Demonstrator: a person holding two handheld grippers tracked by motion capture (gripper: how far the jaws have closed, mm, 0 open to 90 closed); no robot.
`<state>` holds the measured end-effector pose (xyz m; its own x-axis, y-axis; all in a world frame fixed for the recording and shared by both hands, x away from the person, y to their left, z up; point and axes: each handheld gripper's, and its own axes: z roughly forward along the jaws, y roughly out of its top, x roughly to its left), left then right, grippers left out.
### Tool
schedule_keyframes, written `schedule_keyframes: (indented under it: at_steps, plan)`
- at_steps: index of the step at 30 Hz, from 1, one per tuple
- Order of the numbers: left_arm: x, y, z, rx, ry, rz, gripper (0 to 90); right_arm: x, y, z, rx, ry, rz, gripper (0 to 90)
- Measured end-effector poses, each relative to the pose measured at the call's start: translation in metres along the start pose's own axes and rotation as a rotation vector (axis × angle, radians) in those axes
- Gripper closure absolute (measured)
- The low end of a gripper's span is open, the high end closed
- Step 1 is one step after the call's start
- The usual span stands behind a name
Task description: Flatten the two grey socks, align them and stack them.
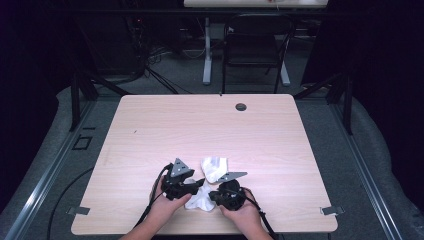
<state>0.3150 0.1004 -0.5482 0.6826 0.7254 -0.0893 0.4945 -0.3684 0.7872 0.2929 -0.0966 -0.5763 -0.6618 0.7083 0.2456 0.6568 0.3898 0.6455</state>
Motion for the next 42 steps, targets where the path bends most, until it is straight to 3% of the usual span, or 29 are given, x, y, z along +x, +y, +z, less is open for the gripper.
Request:
schedule_keyframes:
  at_steps: [5, 8, 13, 24, 31, 34, 39, 42]
  plan:
    - [-0.004, 0.002, 0.007, 0.017, 0.018, 0.024, 44.9, 0.0, 0.0, 0.0, -0.003, 0.003, 0.001, 86.5]
    - [-0.007, 0.0, 0.013, 0.041, 0.06, 0.046, 44.2, 0.0, -0.001, 0.0, -0.005, 0.005, 0.011, 86.5]
    - [-0.005, -0.006, 0.012, 0.065, 0.086, 0.068, 44.5, -0.001, -0.002, 0.001, -0.015, 0.008, 0.019, 86.6]
    - [0.008, -0.02, -0.002, 0.095, 0.073, 0.042, 47.7, -0.002, -0.002, 0.001, -0.011, 0.011, 0.024, 86.6]
    - [0.011, -0.027, -0.008, 0.097, 0.022, 0.004, 50.6, -0.002, -0.003, 0.001, -0.014, 0.011, 0.027, 86.6]
    - [0.009, -0.029, -0.008, 0.112, 0.02, 0.033, 56.9, -0.002, -0.003, 0.001, -0.015, 0.011, 0.027, 86.9]
    - [0.011, -0.035, -0.005, 0.122, 0.016, 0.037, 69.6, -0.002, -0.003, 0.001, -0.019, 0.006, 0.033, 88.1]
    - [0.013, -0.036, -0.008, 0.122, 0.026, 0.052, 83.2, -0.001, -0.003, 0.001, -0.017, -0.003, 0.033, 89.6]
